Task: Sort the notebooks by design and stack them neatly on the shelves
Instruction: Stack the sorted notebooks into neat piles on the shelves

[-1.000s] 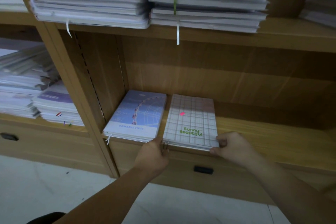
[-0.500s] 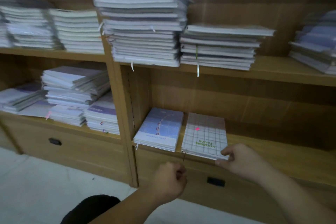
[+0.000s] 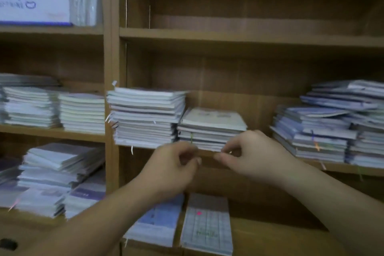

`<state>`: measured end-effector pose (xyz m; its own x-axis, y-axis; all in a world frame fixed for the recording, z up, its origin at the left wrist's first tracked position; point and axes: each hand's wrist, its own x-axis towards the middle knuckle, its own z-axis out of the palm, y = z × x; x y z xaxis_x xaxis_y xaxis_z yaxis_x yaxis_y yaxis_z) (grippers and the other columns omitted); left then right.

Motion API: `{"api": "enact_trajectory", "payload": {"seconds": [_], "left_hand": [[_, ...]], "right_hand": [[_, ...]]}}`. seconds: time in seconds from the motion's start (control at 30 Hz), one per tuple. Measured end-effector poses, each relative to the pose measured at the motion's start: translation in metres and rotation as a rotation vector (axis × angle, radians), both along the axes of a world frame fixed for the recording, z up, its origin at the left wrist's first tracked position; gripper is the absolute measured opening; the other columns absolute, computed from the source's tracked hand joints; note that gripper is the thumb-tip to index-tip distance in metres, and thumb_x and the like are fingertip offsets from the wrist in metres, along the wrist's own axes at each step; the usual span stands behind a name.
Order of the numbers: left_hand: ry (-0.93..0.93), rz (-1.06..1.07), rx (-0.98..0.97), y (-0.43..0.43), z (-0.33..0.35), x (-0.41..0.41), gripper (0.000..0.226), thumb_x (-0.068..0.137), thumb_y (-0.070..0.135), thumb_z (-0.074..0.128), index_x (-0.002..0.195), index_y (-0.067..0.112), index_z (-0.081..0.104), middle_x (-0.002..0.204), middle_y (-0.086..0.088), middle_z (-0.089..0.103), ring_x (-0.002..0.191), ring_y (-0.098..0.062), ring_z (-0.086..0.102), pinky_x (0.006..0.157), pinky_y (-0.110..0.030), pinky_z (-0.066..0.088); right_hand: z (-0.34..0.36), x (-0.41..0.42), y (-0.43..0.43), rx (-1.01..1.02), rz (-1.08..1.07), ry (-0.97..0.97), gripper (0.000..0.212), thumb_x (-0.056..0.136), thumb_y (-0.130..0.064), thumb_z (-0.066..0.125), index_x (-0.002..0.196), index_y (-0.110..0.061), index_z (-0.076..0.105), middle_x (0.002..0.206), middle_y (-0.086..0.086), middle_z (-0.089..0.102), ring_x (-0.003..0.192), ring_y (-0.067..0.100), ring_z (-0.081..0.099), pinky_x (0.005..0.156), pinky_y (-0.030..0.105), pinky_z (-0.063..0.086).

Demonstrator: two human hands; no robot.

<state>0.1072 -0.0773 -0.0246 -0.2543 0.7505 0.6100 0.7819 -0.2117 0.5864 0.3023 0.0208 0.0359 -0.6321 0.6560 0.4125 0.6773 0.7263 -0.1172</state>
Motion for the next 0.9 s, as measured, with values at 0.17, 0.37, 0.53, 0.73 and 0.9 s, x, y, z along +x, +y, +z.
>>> {"api": "enact_trajectory", "payload": {"seconds": [0.17, 0.37, 0.53, 0.73, 0.9], "left_hand": [[0.038, 0.270, 0.058, 0.033, 0.040, -0.032, 0.019, 0.094, 0.027, 0.066, 0.112, 0.020, 0.070, 0.099, 0.004, 0.072, 0.087, -0.014, 0.068, 0.079, -0.031, 0.054], [-0.220, 0.185, 0.132, 0.071, 0.020, -0.028, 0.034, 0.091, 0.022, 0.071, 0.122, 0.023, 0.058, 0.110, 0.007, 0.065, 0.099, -0.007, 0.064, 0.092, -0.031, 0.055], [-0.207, 0.132, 0.174, 0.072, 0.004, -0.028, 0.052, 0.091, 0.012, 0.068, 0.131, 0.040, 0.050, 0.123, 0.023, 0.050, 0.112, 0.007, 0.053, 0.094, -0.016, 0.050], [-0.235, 0.134, 0.193, 0.075, -0.008, -0.028, 0.055, 0.094, 0.016, 0.068, 0.144, 0.028, 0.050, 0.134, 0.031, 0.043, 0.122, 0.015, 0.045, 0.103, -0.010, 0.042], [-0.381, 0.061, 0.093, 0.078, -0.006, -0.020, 0.069, 0.093, 0.020, 0.070, 0.145, 0.046, 0.033, 0.137, 0.037, 0.037, 0.121, 0.023, 0.040, 0.102, -0.009, 0.039]], "right_hand": [[0.031, 0.004, 0.037, 0.057, -0.056, 0.362, 0.050, 0.095, -0.058, 0.055, 0.132, -0.026, 0.063, 0.116, -0.008, 0.065, 0.102, 0.009, 0.060, 0.085, 0.030, 0.055], [0.022, -0.025, 0.085, -0.364, -0.059, 0.460, 0.101, 0.075, -0.081, 0.062, 0.153, -0.019, 0.040, 0.150, 0.000, 0.048, 0.131, 0.020, 0.050, 0.099, 0.029, 0.044], [0.018, -0.032, 0.108, -0.364, -0.011, 0.430, 0.110, 0.064, -0.086, 0.065, 0.149, -0.019, 0.048, 0.153, 0.000, 0.046, 0.137, 0.019, 0.046, 0.109, 0.033, 0.039], [0.012, -0.025, 0.126, -0.391, 0.006, 0.574, 0.101, 0.065, -0.077, 0.067, 0.146, -0.019, 0.052, 0.151, 0.001, 0.050, 0.134, 0.021, 0.049, 0.110, 0.036, 0.041], [0.008, -0.030, 0.130, -0.434, 0.023, 0.681, 0.092, 0.076, -0.071, 0.068, 0.147, -0.017, 0.050, 0.150, 0.003, 0.049, 0.134, 0.022, 0.048, 0.104, 0.033, 0.039]]}}
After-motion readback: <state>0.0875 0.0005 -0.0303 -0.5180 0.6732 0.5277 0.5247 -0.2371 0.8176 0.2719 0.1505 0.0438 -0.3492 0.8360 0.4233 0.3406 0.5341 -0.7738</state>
